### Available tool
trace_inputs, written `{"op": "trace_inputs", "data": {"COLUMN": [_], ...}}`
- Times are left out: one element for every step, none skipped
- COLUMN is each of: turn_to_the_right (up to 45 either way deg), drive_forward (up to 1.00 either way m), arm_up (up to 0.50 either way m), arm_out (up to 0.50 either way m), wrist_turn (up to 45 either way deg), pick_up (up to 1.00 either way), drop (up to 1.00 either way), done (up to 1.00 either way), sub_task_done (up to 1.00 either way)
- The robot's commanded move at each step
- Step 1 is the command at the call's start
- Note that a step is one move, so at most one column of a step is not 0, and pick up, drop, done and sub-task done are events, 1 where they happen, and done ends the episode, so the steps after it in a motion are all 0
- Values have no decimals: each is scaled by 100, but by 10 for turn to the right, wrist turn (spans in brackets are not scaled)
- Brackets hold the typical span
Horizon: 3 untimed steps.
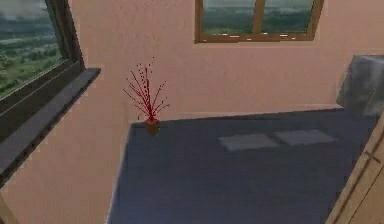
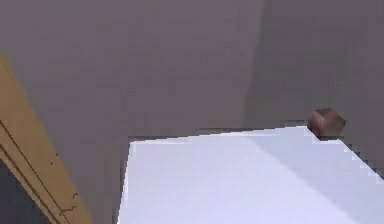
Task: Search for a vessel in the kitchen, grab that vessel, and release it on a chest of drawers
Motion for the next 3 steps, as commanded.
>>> {"op": "trace_inputs", "data": {"turn_to_the_right": [60,0,450], "drive_forward": [0,60,0], "arm_up": [0,0,0], "arm_out": [0,0,0], "wrist_turn": [0,0,0], "pick_up": [0,0,0], "drop": [0,0,0], "done": [0,0,0], "sub_task_done": [0,0,0]}}
